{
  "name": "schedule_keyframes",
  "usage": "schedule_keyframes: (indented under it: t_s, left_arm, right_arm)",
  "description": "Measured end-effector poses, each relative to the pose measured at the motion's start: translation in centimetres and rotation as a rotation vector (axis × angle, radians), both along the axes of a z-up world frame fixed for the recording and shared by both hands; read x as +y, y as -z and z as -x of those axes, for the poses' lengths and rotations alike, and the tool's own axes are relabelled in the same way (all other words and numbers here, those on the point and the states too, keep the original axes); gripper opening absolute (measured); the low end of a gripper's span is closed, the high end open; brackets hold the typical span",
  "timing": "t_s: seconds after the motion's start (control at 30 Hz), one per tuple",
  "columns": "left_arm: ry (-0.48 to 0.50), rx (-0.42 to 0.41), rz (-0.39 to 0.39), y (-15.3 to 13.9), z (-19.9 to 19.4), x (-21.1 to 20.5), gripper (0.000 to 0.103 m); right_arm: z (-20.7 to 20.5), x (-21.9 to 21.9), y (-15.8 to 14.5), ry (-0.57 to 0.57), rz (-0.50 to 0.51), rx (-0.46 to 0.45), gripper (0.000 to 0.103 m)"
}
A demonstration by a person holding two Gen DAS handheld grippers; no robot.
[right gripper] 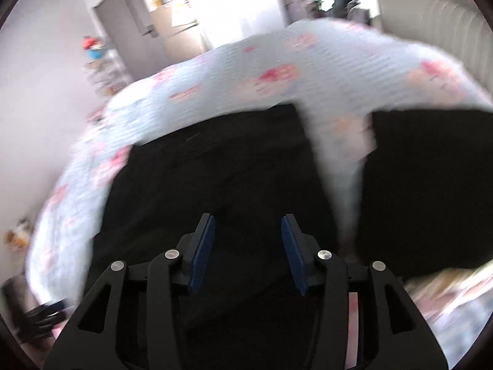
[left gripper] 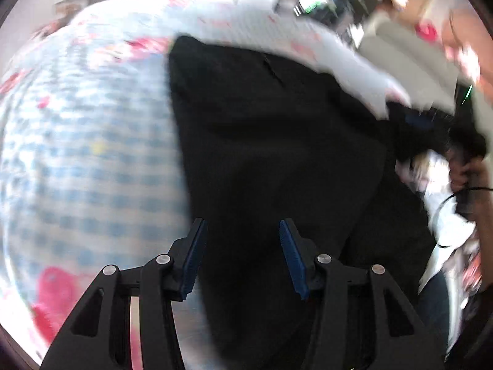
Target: Fold clothes
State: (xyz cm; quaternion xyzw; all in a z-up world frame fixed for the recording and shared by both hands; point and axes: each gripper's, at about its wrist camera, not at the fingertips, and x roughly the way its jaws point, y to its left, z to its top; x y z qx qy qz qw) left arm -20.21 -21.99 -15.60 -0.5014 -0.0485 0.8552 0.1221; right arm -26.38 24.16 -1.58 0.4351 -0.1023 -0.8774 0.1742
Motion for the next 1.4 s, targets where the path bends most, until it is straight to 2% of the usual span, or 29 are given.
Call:
schedule_keyframes:
  t_s: [0.1,0.2,0.27,0.33,0.4,0.47,0.53,0.57,0.6,0.67,0.73,0.83,0.9,0.93,1.03,1.07,1.17,1.2,1.23,1.3,1.4]
  left_arm:
    - [0.031,-0.065,0.209,2.2,-1.7,1.0,0.052]
    - [-0.07,-0.094,0.191,0.7,-3.8,-2.2,0.055]
    - [-0.123,-0.054,0.145,-1.1,-5.2,-3.9,0.052]
    - [-0.099,0.02,0.047,-2.7,-6.4,-4.1,0.052]
    - [-0.028,0.052,-0.045,-3.1,-7.1,-2.9,0.054]
    - [0.042,0.029,0.028,-1.4,-7.1,-0.4,0.055]
    - [0.038,-0.009,0.136,0.7,-6.9,0.6,0.055]
    - [0.014,-0.028,0.185,1.7,-6.8,0.6,0.042]
    - [-0.019,-0.027,0.205,1.8,-7.0,0.0,0.035]
    - [-0.095,-0.002,0.208,0.9,-7.8,-1.9,0.019]
    - [-0.15,0.015,0.224,0.2,-8.7,-3.6,0.016]
    - [-0.092,-0.054,0.144,0.1,-10.2,-6.4,0.019]
    - [-0.09,-0.05,0.085,-0.8,-11.1,-8.0,0.035]
    - [-0.097,-0.02,0.058,-1.5,-11.5,-8.6,0.041]
    - [-0.129,0.122,-0.063,-3.7,-11.7,-10.2,0.042]
    - [-0.133,0.111,-0.071,-3.3,-11.0,-10.1,0.042]
    - [-0.133,0.014,-0.031,-0.5,-8.8,-9.2,0.043]
    - [-0.131,-0.07,0.055,1.2,-8.2,-8.7,0.043]
    - [-0.123,-0.121,0.113,2.3,-8.0,-8.5,0.042]
    - [-0.111,-0.1,0.038,1.3,-8.3,-10.0,0.042]
    - [-0.135,-0.009,-0.133,-1.9,-6.3,-13.8,0.042]
  right_arm:
    - [-3.7,-4.9,2.2,-0.169,0.058,-0.07,0.047]
    - [-7.1,-9.5,5.3,-0.298,0.039,-0.154,0.047]
    - [-8.4,-11.2,6.7,-0.321,-0.007,-0.174,0.047]
    - [-9.0,-12.3,7.1,-0.337,-0.002,-0.187,0.047]
    - [-9.3,-13.3,6.9,-0.354,0.015,-0.182,0.048]
    - [-9.7,-14.3,6.6,-0.36,0.014,-0.17,0.049]
    - [-10.2,-14.9,6.8,-0.35,0.025,-0.171,0.051]
    - [-10.3,-15.0,7.2,-0.34,0.032,-0.182,0.051]
    - [-10.2,-15.0,7.7,-0.324,0.022,-0.196,0.051]
    - [-9.7,-14.7,8.7,-0.282,-0.022,-0.218,0.05]
    - [-9.2,-13.8,9.5,-0.237,-0.077,-0.224,0.046]
    - [-8.7,-12.2,9.9,-0.19,-0.066,-0.242,0.042]
    - [-8.5,-11.6,9.5,-0.18,-0.063,-0.245,0.043]
    - [-8.5,-11.5,8.8,-0.173,-0.07,-0.229,0.045]
    - [-8.3,-11.5,6.8,-0.166,-0.026,-0.166,0.049]
    - [-8.1,-11.7,6.7,-0.166,-0.019,-0.156,0.049]
    - [-7.2,-12.4,7.6,-0.167,-0.036,-0.152,0.051]
    - [-7.2,-12.6,8.7,-0.165,-0.08,-0.179,0.05]
    - [-7.3,-12.7,9.8,-0.161,-0.129,-0.212,0.044]
    - [-7.7,-11.4,9.6,-0.151,-0.107,-0.223,0.041]
    - [-8.0,-9.2,8.1,-0.14,-0.079,-0.202,0.053]
